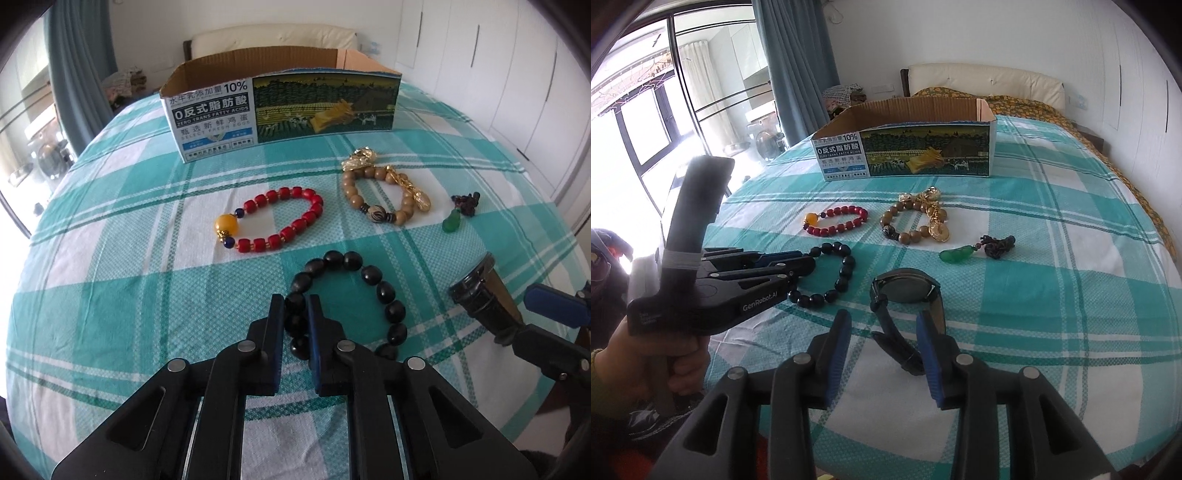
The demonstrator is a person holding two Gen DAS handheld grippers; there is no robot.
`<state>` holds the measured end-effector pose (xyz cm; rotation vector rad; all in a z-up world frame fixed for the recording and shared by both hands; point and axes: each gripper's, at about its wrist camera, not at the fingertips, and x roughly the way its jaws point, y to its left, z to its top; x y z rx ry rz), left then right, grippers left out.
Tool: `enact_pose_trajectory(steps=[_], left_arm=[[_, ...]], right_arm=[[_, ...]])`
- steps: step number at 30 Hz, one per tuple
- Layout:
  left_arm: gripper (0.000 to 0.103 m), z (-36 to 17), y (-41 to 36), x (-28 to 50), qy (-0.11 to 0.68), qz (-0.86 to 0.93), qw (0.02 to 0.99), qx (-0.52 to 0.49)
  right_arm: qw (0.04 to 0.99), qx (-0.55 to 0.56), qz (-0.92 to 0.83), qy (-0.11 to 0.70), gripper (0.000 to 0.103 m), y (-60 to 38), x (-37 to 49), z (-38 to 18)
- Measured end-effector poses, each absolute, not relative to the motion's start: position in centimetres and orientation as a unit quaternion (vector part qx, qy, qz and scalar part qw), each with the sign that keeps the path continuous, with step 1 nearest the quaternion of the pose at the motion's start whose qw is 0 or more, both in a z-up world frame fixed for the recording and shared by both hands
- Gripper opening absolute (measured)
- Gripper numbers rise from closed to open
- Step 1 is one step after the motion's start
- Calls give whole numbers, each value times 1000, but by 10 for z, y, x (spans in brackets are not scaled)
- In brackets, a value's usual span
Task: Organize jewelry
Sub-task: 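Move left tool to the black bead bracelet while right tool approaches the black watch, then close left tool on the black bead bracelet while right tool grasps the black watch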
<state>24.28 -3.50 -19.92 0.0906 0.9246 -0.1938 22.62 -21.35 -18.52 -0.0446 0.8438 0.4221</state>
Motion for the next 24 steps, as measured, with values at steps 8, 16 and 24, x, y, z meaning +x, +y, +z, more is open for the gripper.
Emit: enact_pose_trajectory(steps=[8, 16, 24], left_arm=[[10, -199, -35, 242, 447, -93, 889, 42], [11, -200, -35, 243, 446, -94, 889, 46], [10, -200, -35, 242, 446, -94, 889, 47]], right_arm=[[869, -68, 216, 441, 37, -199, 247, -195], [858, -73, 217, 460, 37, -198, 251, -200], [850, -96, 218, 470, 26, -189, 255, -202]])
